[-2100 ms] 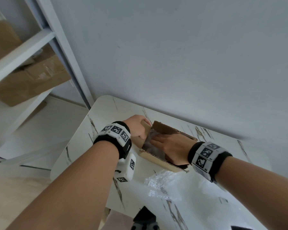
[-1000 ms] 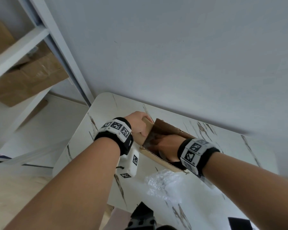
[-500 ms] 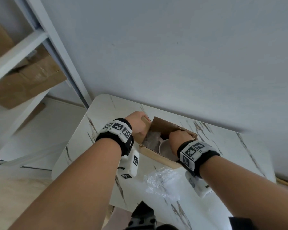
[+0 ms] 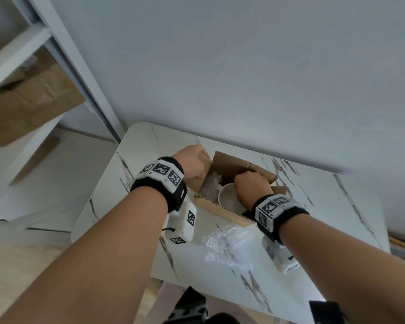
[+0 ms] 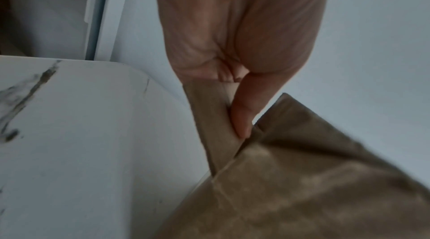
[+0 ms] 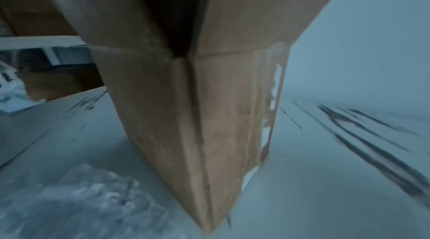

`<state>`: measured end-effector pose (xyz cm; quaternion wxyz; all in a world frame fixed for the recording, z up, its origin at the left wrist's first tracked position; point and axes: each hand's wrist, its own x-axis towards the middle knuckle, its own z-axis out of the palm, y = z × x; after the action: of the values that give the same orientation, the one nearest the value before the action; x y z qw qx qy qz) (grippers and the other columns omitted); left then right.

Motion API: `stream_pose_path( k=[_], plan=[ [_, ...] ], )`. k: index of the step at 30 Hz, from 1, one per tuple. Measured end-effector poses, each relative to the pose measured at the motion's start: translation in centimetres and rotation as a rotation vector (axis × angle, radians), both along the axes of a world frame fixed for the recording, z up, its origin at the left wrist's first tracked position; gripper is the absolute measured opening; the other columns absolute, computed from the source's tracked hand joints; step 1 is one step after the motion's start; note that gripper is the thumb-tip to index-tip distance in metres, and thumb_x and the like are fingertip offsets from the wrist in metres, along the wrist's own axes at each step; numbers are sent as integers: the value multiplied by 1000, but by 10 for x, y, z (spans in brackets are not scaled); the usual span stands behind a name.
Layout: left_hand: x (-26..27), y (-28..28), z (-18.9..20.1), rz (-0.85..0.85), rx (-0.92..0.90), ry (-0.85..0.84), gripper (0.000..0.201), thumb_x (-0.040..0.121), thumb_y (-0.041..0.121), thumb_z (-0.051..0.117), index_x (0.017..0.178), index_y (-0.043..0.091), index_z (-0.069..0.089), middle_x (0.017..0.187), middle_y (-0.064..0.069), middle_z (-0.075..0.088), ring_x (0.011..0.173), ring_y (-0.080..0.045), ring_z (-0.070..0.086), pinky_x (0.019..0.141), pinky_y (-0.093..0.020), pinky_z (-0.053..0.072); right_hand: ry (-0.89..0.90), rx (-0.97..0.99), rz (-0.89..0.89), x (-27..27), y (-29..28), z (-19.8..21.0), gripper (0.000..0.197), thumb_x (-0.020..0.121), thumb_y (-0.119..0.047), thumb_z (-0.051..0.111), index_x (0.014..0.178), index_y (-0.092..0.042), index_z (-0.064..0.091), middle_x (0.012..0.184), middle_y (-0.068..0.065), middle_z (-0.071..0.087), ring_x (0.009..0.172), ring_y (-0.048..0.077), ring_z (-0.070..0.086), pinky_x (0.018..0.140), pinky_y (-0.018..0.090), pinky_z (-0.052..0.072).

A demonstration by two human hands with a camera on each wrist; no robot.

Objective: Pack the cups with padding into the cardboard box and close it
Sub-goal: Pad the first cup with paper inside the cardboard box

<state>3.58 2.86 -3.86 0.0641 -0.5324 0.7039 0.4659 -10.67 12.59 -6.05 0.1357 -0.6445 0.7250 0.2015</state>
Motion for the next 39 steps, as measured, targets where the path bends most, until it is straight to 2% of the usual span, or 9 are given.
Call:
stream_pose_path(
  k=[8, 14, 17, 21, 27, 30, 33, 36, 39],
  plan=[
    [-4, 4, 12, 34, -63, -31, 41, 86, -10, 58, 122, 9, 61, 127, -13, 58, 117, -30, 55, 79, -29, 44, -107, 14, -91, -2, -2, 5, 24, 89, -2, 45, 98, -4, 67, 104, 15, 69, 96, 28, 66, 71, 32, 49],
    [1, 4, 14, 186, -182, -3, 23, 87, -3, 55, 98, 13, 67, 111, -17, 66, 112, -36, 60, 92, -36, 50, -244, -241, -135, -9, -9, 24, 20, 88, -15, 48, 95, -8, 65, 97, 11, 69, 91, 30, 64, 64, 29, 42],
    [-4, 4, 11, 230, -240, -20, 23, 89, 2, 52, 108, 11, 62, 115, -15, 63, 113, -34, 58, 90, -34, 47, -272, -372, -192, -11, -6, 35, 22, 88, -24, 47, 88, -12, 66, 82, 4, 64, 75, 26, 56, 61, 29, 41],
    [-17, 4, 10, 204, -357, 10, 51, 84, 1, 54, 132, 15, 45, 131, -10, 53, 119, -30, 52, 92, -35, 44, -271, -464, -316, -23, 10, 49, 22, 88, -34, 47, 77, -18, 58, 73, 3, 58, 72, 27, 55, 64, 31, 48],
    [-42, 6, 21, 115, -545, 133, 45, 81, -3, 53, 120, 18, 57, 130, -7, 51, 122, -25, 46, 90, -29, 40, -276, -524, -563, -50, 38, 58, 29, 85, -30, 47, 60, -17, 45, 59, -1, 49, 62, 25, 48, 51, 25, 32],
    [-51, 13, 17, 48, -543, 111, 42, 82, 0, 54, 118, 21, 58, 127, -5, 53, 122, -25, 46, 91, -32, 43, -306, -452, -603, -56, 54, 56, 28, 82, -28, 49, 57, -16, 45, 58, 1, 47, 59, 23, 46, 50, 23, 33],
    [-51, 18, 7, 18, -519, 62, 44, 81, 2, 55, 120, 23, 56, 128, -5, 53, 123, -25, 47, 99, -41, 45, -310, -294, -575, -52, 65, 45, 25, 80, -28, 49, 65, -11, 60, 68, 2, 61, 65, 22, 58, 58, 24, 46],
    [-46, 20, -2, 16, -488, 53, 48, 79, 3, 55, 122, 24, 54, 130, -4, 54, 123, -25, 48, 104, -41, 41, -331, -125, -570, -42, 72, 29, 24, 77, -24, 48, 74, -10, 68, 73, 3, 71, 73, 21, 68, 67, 28, 55],
    [-40, 20, -8, 13, -516, 44, 49, 78, 4, 56, 123, 23, 55, 128, -3, 56, 122, -25, 50, 107, -40, 38, -395, -29, -510, -33, 77, 9, 25, 80, -18, 50, 92, -20, 71, 94, -1, 72, 89, 20, 67, 78, 32, 57]
  ],
)
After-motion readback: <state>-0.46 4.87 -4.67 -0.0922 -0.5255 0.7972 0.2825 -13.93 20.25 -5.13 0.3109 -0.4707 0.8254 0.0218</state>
